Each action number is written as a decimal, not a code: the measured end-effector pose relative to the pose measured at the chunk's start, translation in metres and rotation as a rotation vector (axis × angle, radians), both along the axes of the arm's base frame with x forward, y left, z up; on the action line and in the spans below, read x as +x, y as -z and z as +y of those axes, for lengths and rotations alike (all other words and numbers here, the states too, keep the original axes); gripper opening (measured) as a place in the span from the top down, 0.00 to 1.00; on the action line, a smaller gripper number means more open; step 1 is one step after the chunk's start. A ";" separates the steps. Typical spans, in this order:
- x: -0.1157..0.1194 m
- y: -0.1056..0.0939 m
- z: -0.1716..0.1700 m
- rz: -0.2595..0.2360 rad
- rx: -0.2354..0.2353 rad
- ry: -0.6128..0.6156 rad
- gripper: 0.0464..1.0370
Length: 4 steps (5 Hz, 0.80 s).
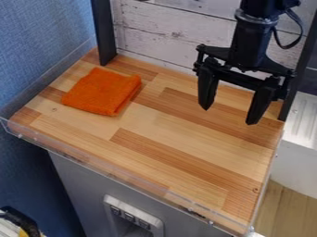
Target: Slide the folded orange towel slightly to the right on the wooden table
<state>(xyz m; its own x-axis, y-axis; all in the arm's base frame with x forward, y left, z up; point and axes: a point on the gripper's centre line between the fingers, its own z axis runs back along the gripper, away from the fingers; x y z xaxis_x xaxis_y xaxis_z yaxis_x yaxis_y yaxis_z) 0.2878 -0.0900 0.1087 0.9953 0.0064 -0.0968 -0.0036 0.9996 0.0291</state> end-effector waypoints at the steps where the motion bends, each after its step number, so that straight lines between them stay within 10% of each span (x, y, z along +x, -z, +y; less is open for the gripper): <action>1: 0.003 0.006 0.019 0.000 -0.005 0.011 0.04; 4: 0.021 0.006 0.125 -0.095 -0.062 0.033 0.04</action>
<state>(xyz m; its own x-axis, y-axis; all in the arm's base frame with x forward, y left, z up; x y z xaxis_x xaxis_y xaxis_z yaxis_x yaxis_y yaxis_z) 0.3090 0.0350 0.1030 0.9996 -0.0292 -0.0009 0.0291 0.9991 -0.0320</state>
